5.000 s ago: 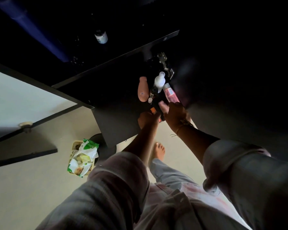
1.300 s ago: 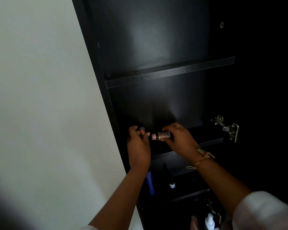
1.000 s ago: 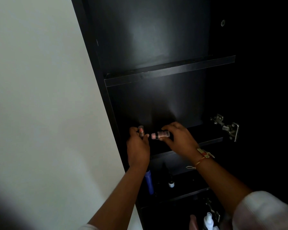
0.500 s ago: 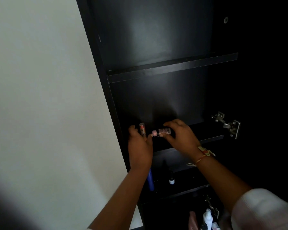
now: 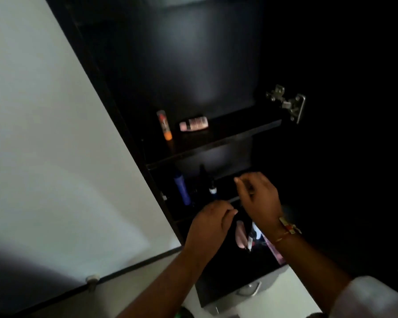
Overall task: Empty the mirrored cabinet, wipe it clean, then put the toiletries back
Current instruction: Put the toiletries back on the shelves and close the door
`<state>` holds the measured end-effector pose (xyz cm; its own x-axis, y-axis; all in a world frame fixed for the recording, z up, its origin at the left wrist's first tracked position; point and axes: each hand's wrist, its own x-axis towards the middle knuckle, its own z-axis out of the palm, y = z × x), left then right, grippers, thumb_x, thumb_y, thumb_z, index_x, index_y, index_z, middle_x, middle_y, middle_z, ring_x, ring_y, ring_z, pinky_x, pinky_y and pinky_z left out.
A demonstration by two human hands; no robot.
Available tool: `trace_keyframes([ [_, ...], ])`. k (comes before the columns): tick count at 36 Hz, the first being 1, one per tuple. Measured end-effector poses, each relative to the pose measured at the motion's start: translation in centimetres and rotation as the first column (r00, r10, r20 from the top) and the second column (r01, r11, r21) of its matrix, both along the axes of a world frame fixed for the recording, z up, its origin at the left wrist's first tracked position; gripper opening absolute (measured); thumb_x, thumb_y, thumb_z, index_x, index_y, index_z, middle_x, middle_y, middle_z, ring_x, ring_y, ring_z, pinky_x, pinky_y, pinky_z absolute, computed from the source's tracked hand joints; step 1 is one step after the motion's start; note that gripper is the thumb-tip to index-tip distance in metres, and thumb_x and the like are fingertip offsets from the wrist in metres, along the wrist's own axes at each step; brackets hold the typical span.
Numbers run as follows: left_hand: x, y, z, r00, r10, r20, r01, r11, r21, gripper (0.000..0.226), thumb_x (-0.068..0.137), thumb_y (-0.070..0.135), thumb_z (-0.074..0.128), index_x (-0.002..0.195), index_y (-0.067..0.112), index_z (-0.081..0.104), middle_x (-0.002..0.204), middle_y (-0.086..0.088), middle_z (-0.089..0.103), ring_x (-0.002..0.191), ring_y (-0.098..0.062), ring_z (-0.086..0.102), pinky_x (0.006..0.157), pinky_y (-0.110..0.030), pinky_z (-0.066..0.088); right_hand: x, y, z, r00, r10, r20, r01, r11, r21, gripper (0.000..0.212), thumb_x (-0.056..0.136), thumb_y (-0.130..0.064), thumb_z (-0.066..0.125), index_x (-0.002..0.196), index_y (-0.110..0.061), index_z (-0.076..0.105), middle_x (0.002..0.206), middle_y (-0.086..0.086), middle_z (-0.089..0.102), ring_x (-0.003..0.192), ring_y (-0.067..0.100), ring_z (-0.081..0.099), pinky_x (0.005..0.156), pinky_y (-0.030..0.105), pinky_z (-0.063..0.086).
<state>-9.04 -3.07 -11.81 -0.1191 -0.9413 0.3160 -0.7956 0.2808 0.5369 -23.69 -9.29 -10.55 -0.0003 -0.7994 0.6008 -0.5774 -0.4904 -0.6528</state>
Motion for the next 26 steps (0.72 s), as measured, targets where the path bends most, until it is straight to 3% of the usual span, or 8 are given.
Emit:
trace_keyframes([
  [3, -1.2, 1.0, -4.0, 1.0, 0.006, -0.03, 0.0, 0.979, 0.203, 0.024, 0.097, 0.036, 0.052, 0.089, 0.018, 0.064, 0.08, 0.002, 0.068, 0.075, -0.009, 0.063, 0.071, -0.015, 0.042, -2.6, 1.9, -5.8, 0.987, -0.057, -0.147, 0.096, 0.958, 0.272, 0.015, 0.093, -0.024, 0.061, 0.079, -0.018, 0.063, 0.076, 0.003, 0.065, 0.07, 0.023, 0.064, 0.062, 0.027, 0.044],
  [8, -3.0, 1.6, -10.6, 0.992, 0.077, -0.096, -0.019, 0.866, 0.5, 0.019, 0.097, 0.028, 0.051, 0.1, 0.018, 0.066, 0.09, 0.001, 0.073, 0.083, -0.011, 0.071, 0.077, -0.034, 0.057, -6.4, 5.0, -12.4, 0.963, -0.032, -0.266, 0.202, 0.74, 0.642, 0.022, 0.097, -0.022, 0.049, 0.081, -0.013, 0.06, 0.072, 0.004, 0.063, 0.07, 0.028, 0.065, 0.059, 0.026, 0.039],
  [12, -4.6, 1.3, -14.0, 0.986, 0.144, -0.089, -0.069, 0.823, 0.564, 0.016, 0.093, 0.026, 0.058, 0.102, 0.016, 0.067, 0.098, -0.002, 0.073, 0.093, -0.016, 0.069, 0.082, -0.035, 0.055, -7.5, 6.1, -15.8, 0.929, -0.023, -0.37, 0.299, 0.637, 0.71, 0.025, 0.093, -0.025, 0.048, 0.083, -0.012, 0.067, 0.075, 0.011, 0.069, 0.069, 0.033, 0.068, 0.057, 0.024, 0.041],
  [14, -5.4, 0.8, -14.9, 0.981, 0.173, -0.093, -0.085, 0.802, 0.591, 0.019, 0.091, 0.025, 0.063, 0.103, 0.011, 0.067, 0.099, -0.005, 0.073, 0.096, -0.018, 0.068, 0.083, -0.034, 0.054, -7.7, 6.3, -16.7, 0.919, 0.035, -0.393, 0.292, 0.612, 0.735, 0.027, 0.095, -0.027, 0.047, 0.096, -0.011, 0.068, 0.09, 0.01, 0.072, 0.084, 0.031, 0.069, 0.068, 0.026, 0.048],
  [16, -6.0, 0.1, -15.9, 0.975, 0.201, -0.098, -0.096, 0.772, 0.628, 0.021, 0.088, 0.023, 0.066, 0.104, 0.009, 0.067, 0.101, -0.006, 0.072, 0.098, -0.02, 0.068, 0.085, -0.034, 0.054, -7.7, 6.0, -17.6, 0.914, 0.124, -0.386, 0.26, 0.551, 0.793, 0.023, 0.096, -0.017, 0.052, 0.11, -0.006, 0.066, 0.109, 0.008, 0.07, 0.102, 0.025, 0.066, 0.076, 0.014, 0.044],
  [18, -6.4, -0.5, -16.9, 0.97, 0.221, -0.1, -0.106, 0.757, 0.644, 0.021, 0.086, 0.022, 0.069, 0.103, 0.01, 0.067, 0.102, -0.006, 0.071, 0.098, -0.021, 0.067, 0.084, -0.034, 0.054, -7.6, 5.3, -18.8, 0.911, 0.14, -0.387, 0.256, 0.545, 0.798, 0.021, 0.095, -0.015, 0.056, 0.111, -0.006, 0.065, 0.113, 0.007, 0.069, 0.104, 0.023, 0.065, 0.071, 0.008, 0.036],
  [23, -7.3, -2.2, -19.3, 0.973, 0.227, -0.053, -0.148, 0.778, 0.61, 0.031, 0.08, 0.022, 0.074, 0.108, 0.013, 0.064, 0.105, -0.005, 0.069, 0.097, -0.02, 0.066, 0.085, -0.033, 0.053, -7.2, 3.3, -20.6, 0.915, 0.066, -0.398, 0.284, 0.595, 0.752, 0.034, 0.088, -0.03, 0.059, 0.118, -0.014, 0.061, 0.116, 0.01, 0.065, 0.104, 0.029, 0.063, 0.084, 0.033, 0.052],
  [26, -7.9, -3.1, -19.9, 0.963, 0.26, -0.066, -0.176, 0.798, 0.576, 0.036, 0.078, 0.021, 0.077, 0.109, 0.01, 0.064, 0.108, -0.007, 0.067, 0.099, -0.021, 0.065, 0.086, -0.029, 0.052, -7.0, 2.4, -20.1, 0.931, -0.027, -0.365, 0.29, 0.664, 0.689, 0.037, 0.088, -0.03, 0.056, 0.122, -0.015, 0.056, 0.119, 0.013, 0.059, 0.098, 0.036, 0.063, 0.081, 0.043, 0.055],
])
